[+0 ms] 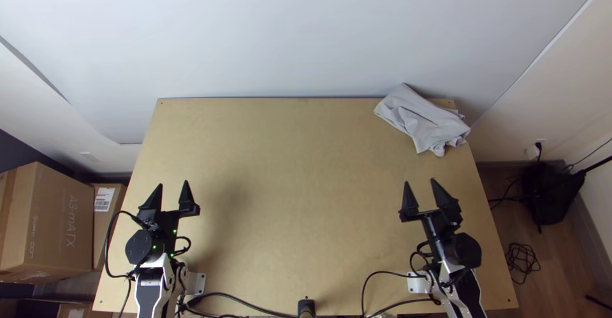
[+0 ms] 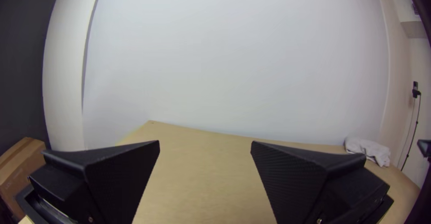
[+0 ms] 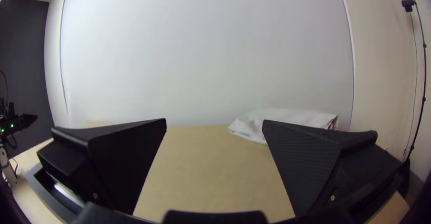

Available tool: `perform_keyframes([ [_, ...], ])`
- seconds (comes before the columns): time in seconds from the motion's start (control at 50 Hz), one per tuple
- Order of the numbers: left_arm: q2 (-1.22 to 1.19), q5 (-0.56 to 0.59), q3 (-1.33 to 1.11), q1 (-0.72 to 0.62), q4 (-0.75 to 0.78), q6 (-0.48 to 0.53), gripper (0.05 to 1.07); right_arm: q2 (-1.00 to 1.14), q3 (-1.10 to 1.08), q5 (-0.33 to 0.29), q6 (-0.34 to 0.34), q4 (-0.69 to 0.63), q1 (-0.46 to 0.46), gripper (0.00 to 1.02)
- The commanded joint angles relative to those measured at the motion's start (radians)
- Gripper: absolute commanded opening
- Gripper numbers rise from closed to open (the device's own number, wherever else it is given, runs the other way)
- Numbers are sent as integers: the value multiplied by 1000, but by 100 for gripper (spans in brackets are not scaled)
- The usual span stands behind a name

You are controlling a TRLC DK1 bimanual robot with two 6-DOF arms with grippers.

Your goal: Fold the t-shirt

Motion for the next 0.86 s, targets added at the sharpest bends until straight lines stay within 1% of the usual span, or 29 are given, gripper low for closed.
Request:
perform_keyframes([
  [0.0,-4,8,-46,-21,-5,-12,103,22,-29,-7,15,-40,10,98],
  [0.08,-6,8,-46,-19,-5,-12,103,-6,-29,-7,15,-37,8,98],
  [0.84,-6,8,-46,-19,-5,-12,103,-2,-29,-7,13,-38,6,98],
])
